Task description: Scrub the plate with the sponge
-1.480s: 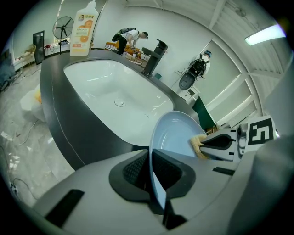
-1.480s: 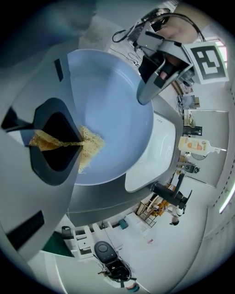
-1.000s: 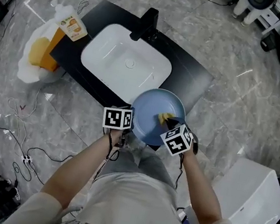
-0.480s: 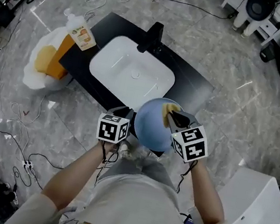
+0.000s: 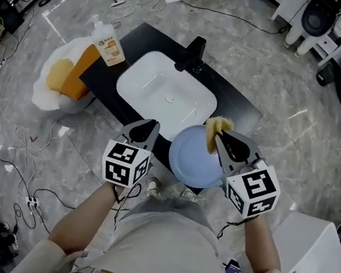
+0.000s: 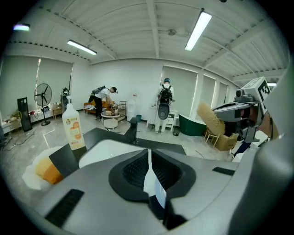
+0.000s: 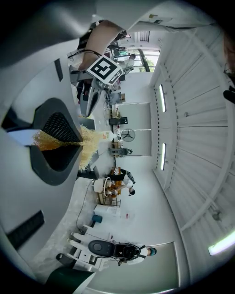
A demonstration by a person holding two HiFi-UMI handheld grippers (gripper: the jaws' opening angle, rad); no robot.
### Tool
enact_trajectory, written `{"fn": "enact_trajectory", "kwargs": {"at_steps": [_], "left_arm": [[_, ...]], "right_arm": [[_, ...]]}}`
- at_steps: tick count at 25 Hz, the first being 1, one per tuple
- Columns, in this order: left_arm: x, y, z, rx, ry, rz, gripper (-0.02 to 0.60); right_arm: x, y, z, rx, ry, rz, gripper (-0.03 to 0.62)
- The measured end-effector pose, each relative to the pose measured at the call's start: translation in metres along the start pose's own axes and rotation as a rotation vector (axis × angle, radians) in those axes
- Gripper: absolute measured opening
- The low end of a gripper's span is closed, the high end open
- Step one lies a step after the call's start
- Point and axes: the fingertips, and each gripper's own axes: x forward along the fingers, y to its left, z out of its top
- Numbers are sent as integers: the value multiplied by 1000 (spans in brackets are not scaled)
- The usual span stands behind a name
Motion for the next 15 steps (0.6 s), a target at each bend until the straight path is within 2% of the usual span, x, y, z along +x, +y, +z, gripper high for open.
{"fn": "enact_trajectory", "kwargs": {"at_steps": [3, 10, 15], "left_arm": [[-17, -4, 30, 48, -69, -9, 35], [-54, -25, 86, 237, -203, -18, 35], [-78, -39, 114, 267, -280, -40, 35]], "right_arm": [[-15, 6, 27, -7, -63, 5, 46], [-52, 26, 88, -26, -233, -2, 46], [-78, 39, 119, -77, -314, -5, 46]]}}
